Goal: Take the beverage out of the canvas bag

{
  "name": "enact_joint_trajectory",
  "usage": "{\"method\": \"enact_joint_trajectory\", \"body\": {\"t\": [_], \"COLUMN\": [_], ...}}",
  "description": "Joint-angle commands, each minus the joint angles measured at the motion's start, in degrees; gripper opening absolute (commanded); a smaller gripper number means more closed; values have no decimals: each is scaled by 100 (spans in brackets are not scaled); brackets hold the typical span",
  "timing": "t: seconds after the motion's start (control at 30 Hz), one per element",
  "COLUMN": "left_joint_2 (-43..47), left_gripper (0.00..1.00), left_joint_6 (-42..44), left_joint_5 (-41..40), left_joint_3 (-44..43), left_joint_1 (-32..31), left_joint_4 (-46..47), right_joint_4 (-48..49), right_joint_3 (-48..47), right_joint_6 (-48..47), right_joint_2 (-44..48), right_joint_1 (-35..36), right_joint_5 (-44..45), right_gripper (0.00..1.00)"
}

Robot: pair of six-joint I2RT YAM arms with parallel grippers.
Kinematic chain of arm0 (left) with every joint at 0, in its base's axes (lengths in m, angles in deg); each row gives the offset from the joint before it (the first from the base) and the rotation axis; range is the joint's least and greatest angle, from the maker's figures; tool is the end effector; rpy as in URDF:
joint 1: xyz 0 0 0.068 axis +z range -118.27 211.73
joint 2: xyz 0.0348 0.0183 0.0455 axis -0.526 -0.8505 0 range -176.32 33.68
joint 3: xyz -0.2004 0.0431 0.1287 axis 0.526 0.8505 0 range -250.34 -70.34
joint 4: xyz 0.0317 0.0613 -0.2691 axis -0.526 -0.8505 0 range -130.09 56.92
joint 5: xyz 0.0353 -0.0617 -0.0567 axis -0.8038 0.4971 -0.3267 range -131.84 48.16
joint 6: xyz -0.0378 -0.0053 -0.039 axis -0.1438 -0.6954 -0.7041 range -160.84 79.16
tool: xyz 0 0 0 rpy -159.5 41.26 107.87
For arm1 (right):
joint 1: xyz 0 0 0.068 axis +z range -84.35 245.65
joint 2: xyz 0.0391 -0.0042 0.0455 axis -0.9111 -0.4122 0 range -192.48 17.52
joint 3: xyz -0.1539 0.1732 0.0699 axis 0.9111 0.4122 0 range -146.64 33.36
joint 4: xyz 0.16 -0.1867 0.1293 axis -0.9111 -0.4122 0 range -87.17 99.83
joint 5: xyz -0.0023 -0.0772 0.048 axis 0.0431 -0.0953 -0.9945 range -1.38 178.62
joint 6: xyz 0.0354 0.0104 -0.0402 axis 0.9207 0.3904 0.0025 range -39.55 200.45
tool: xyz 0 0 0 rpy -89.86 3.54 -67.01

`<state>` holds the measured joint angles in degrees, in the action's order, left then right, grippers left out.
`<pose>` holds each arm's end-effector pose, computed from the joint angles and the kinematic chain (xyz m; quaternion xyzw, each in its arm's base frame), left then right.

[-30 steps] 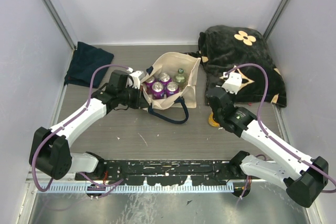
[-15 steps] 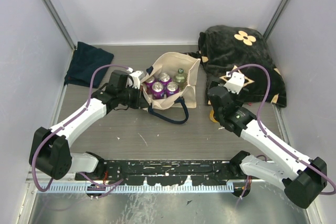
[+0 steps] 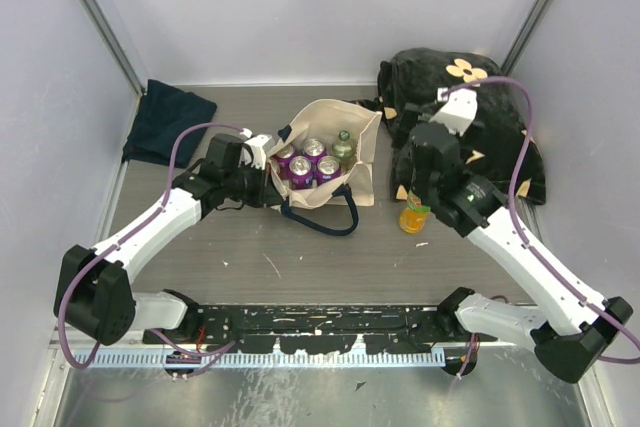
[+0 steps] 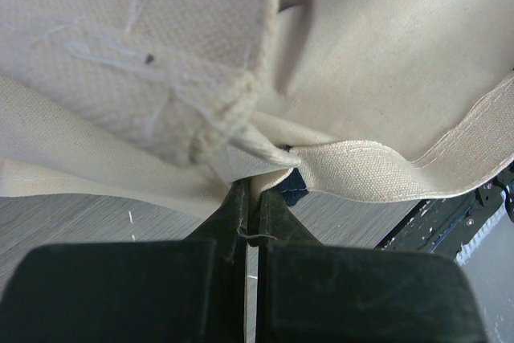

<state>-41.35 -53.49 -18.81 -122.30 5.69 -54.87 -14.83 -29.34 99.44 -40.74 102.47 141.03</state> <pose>0.2644 -0.1451 0.2142 0.1816 0.8897 -0.2985 0.2939 0.2137 0.1237 0.3576 0.1354 0.7662 -0.0799 0.6230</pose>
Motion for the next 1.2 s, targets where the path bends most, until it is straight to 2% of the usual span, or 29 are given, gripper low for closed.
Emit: {"method": "enact_joint_trajectory", "body": {"t": [0.0, 0.13, 0.27, 0.37, 0.53, 0.77, 0.97, 1.17], "left_joint_2": [-21, -38, -77, -107, -122, -231, -217, -176], "left_gripper": [1, 1, 0, 0, 0, 0, 0, 0], "left_joint_6": [-18, -35, -53, -108, -214, -186, -257, -292], "left_joint_5": [-137, -96, -18, 67, 112, 149, 115, 108], "left_joint_3": [165, 159, 142, 128, 136, 109, 215, 345], "left_joint_1": [3, 2, 2, 2, 3, 2, -3, 1], "left_joint_4": [-501, -437, -378, -294, -153, -168, -128, -107], "right_joint_4": [528, 646, 673, 665, 621, 567, 670, 706], "right_joint_3": [-1171, -1931, -2342, -2376, -2238, -1779, -1026, -506], "right_joint_6": [-903, -1165, -1167, -883, -441, -56, 310, 531], "right_joint_2": [-464, -1142, -1955, -2363, -2893, -3345, -3111, -2939], "right_joint_1": [237, 548, 723, 740, 740, 662, 455, 288], "right_joint_5": [-370, -874, -1227, -1615, -2083, -2033, -1997, -1893], "right_gripper": [94, 76, 45, 32, 36, 57, 67, 70]}}
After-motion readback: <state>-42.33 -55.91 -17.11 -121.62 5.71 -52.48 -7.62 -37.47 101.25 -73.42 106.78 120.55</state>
